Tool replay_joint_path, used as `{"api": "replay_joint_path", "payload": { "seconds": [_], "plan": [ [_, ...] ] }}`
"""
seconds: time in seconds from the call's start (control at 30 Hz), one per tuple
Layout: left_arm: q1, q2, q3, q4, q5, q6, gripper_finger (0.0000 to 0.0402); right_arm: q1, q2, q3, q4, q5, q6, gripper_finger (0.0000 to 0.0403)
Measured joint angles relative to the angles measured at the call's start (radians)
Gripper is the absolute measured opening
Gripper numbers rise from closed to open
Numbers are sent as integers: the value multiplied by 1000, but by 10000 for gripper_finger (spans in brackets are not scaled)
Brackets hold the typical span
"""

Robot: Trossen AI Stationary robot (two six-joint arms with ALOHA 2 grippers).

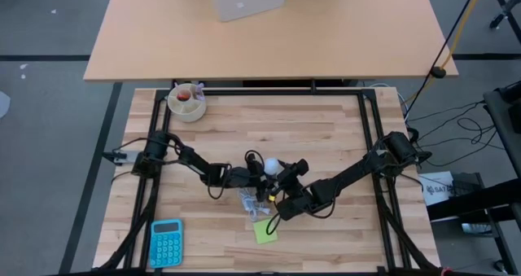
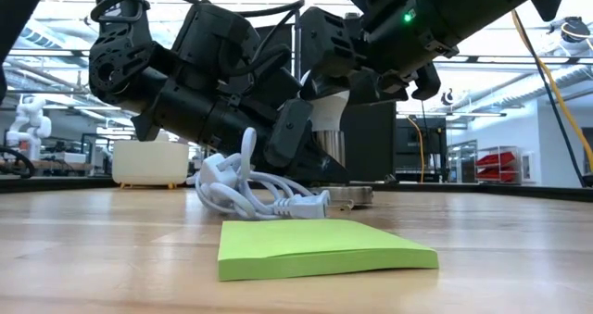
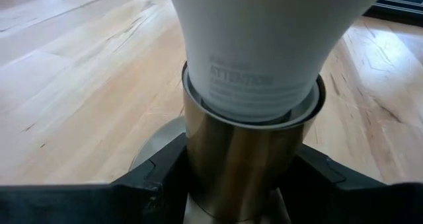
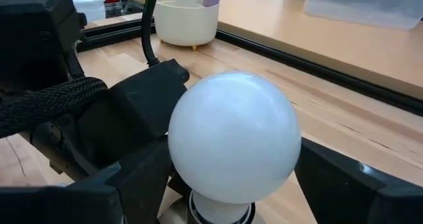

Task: Screw lightbulb
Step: Remove the lightbulb from the lamp

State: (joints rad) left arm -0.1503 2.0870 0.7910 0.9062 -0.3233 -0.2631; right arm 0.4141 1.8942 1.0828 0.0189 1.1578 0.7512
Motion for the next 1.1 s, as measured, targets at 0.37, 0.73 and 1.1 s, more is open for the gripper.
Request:
{"api": "replay_joint_path", "payload": {
  "seconds": [0.37, 0.73, 1.1],
  "plan": [
    [-14, 4, 0, 29, -90, -17, 212, -3, -1, 2, 1, -27, -25, 297],
    [-18, 3, 0, 63, -162, -43, 245, -3, -1, 3, 2, -38, -24, 297],
    [-19, -2, 2, 30, -158, -12, 177, -10, -5, 3, 0, -73, -100, 297]
  ]
}}
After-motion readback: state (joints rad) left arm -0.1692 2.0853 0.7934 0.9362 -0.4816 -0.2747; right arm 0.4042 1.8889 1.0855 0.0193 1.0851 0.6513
